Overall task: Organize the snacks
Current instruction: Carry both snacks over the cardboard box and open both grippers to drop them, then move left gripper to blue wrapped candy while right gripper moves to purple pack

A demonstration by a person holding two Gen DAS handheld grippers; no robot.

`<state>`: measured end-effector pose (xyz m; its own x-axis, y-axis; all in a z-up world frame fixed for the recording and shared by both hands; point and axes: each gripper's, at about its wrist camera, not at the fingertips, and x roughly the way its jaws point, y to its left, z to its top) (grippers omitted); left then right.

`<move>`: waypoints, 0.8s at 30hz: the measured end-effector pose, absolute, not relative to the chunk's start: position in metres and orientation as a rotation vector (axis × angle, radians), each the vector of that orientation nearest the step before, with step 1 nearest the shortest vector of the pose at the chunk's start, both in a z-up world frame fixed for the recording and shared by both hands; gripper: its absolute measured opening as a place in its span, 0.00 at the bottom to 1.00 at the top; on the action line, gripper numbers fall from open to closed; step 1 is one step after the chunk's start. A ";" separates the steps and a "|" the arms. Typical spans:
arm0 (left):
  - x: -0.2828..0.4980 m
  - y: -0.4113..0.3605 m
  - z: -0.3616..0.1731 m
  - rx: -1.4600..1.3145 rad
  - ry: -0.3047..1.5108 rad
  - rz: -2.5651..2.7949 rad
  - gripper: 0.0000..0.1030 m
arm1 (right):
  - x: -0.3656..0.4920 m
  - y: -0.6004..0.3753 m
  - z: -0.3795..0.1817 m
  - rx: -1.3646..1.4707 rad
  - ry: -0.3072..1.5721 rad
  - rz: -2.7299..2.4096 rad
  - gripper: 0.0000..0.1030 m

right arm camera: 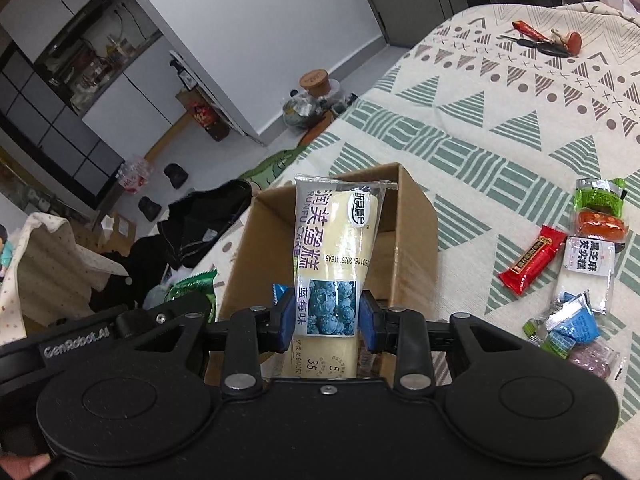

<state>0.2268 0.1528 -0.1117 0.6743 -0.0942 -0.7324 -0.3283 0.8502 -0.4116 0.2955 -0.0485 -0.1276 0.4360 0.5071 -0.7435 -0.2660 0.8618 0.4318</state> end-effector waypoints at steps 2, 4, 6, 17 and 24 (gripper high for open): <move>0.232 0.153 -0.116 -0.554 0.837 0.132 0.27 | 0.295 -0.053 -0.125 0.270 0.999 0.477 0.36; 0.237 0.151 -0.120 -0.552 0.842 0.121 0.27 | 0.296 -0.058 -0.122 0.279 0.993 0.471 0.42; 0.242 0.149 -0.123 -0.551 0.847 0.113 0.27 | 0.296 -0.063 -0.119 0.279 0.977 0.460 0.45; 0.257 0.136 -0.117 -0.512 0.800 0.121 0.41 | 0.296 -0.088 -0.115 0.301 0.974 0.446 0.55; 0.249 0.130 -0.112 -0.495 0.815 0.170 0.56 | 0.295 -0.107 -0.115 0.300 0.999 0.423 0.63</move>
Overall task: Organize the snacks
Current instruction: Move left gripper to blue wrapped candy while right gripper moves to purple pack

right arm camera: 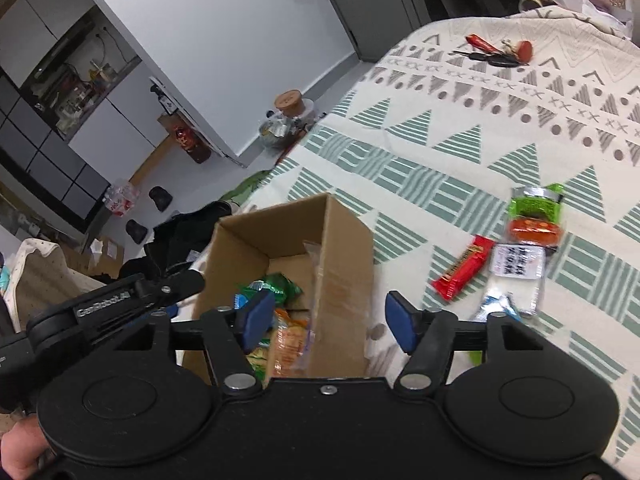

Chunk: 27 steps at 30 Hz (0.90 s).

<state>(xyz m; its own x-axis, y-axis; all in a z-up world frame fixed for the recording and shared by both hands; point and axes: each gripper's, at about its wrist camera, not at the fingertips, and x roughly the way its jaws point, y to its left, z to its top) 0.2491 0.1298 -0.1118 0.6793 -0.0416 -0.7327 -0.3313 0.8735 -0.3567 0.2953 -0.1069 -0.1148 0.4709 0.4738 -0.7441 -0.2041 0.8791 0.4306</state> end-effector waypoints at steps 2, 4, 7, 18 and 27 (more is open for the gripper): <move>0.246 0.126 -0.110 -0.494 0.814 0.172 0.66 | 0.294 -0.116 -0.114 0.301 1.006 0.416 0.65; 0.242 0.120 -0.107 -0.494 0.813 0.176 0.73 | 0.292 -0.125 -0.113 0.306 1.009 0.408 0.67; 0.238 0.108 -0.103 -0.476 0.811 0.181 0.76 | 0.289 -0.140 -0.110 0.318 1.007 0.404 0.74; 0.224 0.059 -0.087 -0.423 0.825 0.150 0.78 | 0.282 -0.197 -0.116 0.415 1.022 0.353 0.81; 0.218 0.018 -0.079 -0.384 0.822 0.121 0.81 | 0.277 -0.235 -0.117 0.500 1.004 0.316 0.88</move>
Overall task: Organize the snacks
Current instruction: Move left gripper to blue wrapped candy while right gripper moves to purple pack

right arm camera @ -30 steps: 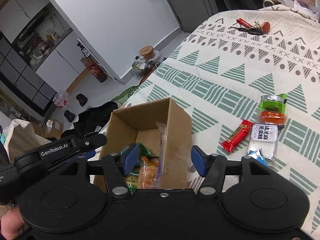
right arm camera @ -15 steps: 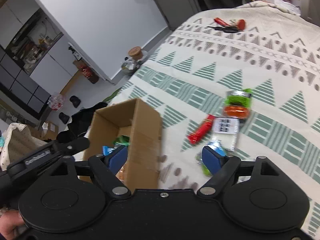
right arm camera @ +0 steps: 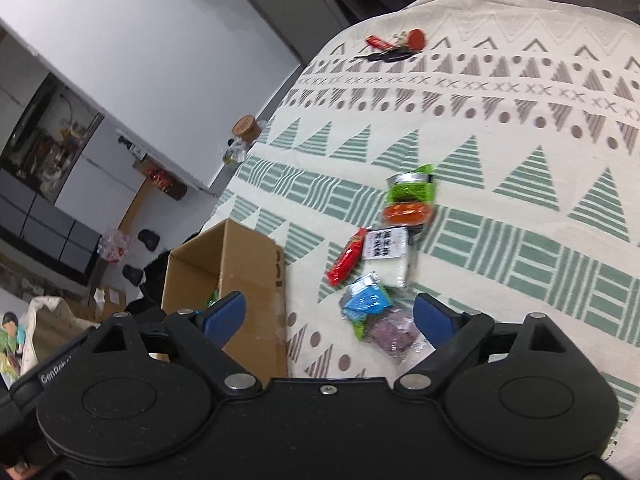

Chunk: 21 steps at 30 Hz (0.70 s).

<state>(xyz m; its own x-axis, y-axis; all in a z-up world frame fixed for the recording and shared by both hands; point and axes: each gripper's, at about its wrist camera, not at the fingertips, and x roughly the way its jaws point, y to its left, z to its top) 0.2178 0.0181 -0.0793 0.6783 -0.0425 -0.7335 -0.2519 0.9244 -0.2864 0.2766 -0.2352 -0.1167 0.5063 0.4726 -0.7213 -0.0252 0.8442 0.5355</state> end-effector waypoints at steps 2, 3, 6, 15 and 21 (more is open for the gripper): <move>0.218 0.008 -0.079 -0.371 0.826 0.111 0.81 | 0.277 -0.244 -0.119 0.522 1.005 0.302 0.88; 0.219 0.003 -0.079 -0.365 0.828 0.108 0.81 | 0.277 -0.249 -0.120 0.534 1.005 0.297 0.88; 0.220 -0.011 -0.081 -0.351 0.835 0.095 0.81 | 0.278 -0.260 -0.124 0.560 1.012 0.285 0.88; 0.232 -0.048 -0.095 -0.325 0.880 0.077 0.94 | 0.285 -0.280 -0.139 0.640 1.051 0.267 1.00; 0.241 -0.064 -0.113 -0.322 0.924 0.064 0.94 | 0.288 -0.288 -0.156 0.707 1.102 0.248 1.00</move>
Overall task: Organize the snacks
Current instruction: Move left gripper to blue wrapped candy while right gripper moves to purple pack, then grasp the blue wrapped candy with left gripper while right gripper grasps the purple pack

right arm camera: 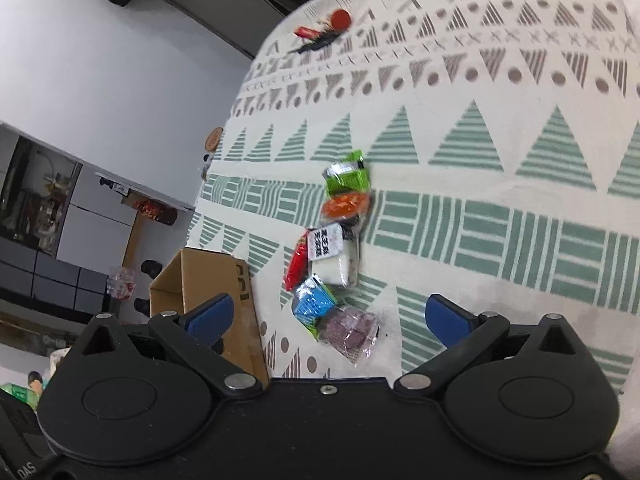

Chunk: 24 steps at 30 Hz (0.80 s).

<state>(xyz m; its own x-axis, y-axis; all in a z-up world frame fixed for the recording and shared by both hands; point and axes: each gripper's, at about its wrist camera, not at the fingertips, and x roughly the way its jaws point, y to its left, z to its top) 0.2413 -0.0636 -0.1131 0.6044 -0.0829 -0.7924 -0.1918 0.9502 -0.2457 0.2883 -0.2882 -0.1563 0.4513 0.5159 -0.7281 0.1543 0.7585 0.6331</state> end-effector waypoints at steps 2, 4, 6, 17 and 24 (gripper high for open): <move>0.245 -0.068 -0.118 -0.328 0.934 0.052 0.94 | 0.288 -0.288 -0.158 0.716 1.107 0.250 1.00; 0.248 -0.073 -0.123 -0.315 0.938 0.057 0.94 | 0.288 -0.288 -0.160 0.724 1.108 0.244 1.00; 0.250 -0.075 -0.129 -0.315 0.943 0.059 0.93 | 0.288 -0.291 -0.166 0.756 1.113 0.230 0.96; 0.268 -0.081 -0.160 -0.362 0.964 0.041 0.75 | 0.291 -0.298 -0.203 0.884 1.219 0.136 0.54; 0.283 -0.083 -0.184 -0.385 0.999 0.044 0.68 | 0.297 -0.289 -0.213 0.891 1.251 0.138 0.48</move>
<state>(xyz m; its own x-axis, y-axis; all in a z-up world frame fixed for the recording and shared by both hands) 0.2831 -0.0825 -0.1838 0.5461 -0.1390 -0.8261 -0.2105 0.9317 -0.2959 0.2969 -0.2889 -0.2130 0.3529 0.5443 -0.7610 0.3659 0.6683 0.6477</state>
